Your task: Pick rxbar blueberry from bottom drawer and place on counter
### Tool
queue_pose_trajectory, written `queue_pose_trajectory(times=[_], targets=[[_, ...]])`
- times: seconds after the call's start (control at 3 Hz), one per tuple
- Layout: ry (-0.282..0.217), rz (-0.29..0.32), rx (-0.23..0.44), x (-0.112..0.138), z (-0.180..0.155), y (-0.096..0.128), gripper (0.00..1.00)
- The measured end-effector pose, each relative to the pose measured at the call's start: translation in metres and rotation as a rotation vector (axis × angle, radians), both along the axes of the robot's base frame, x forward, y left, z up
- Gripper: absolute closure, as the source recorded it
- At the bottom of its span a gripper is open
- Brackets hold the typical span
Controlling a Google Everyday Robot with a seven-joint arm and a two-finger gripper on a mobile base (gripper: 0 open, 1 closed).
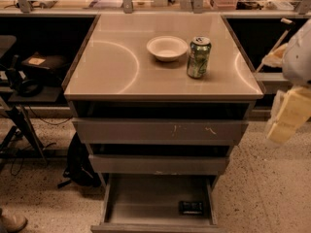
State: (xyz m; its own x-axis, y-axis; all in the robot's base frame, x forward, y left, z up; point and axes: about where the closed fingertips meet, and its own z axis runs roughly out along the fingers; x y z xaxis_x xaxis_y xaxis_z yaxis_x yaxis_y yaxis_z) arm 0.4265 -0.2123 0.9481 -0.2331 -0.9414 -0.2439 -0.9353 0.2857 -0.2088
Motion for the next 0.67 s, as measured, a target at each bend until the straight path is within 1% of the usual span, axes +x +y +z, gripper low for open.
queue_pose_trajectory(times=[0.33,0.67], targets=[[0.055,-0.002,0.147,-0.018,-0.070,0.016,0.00],[0.107,-0.038,0.269,-0.032,-0.152,0.032,0.00]])
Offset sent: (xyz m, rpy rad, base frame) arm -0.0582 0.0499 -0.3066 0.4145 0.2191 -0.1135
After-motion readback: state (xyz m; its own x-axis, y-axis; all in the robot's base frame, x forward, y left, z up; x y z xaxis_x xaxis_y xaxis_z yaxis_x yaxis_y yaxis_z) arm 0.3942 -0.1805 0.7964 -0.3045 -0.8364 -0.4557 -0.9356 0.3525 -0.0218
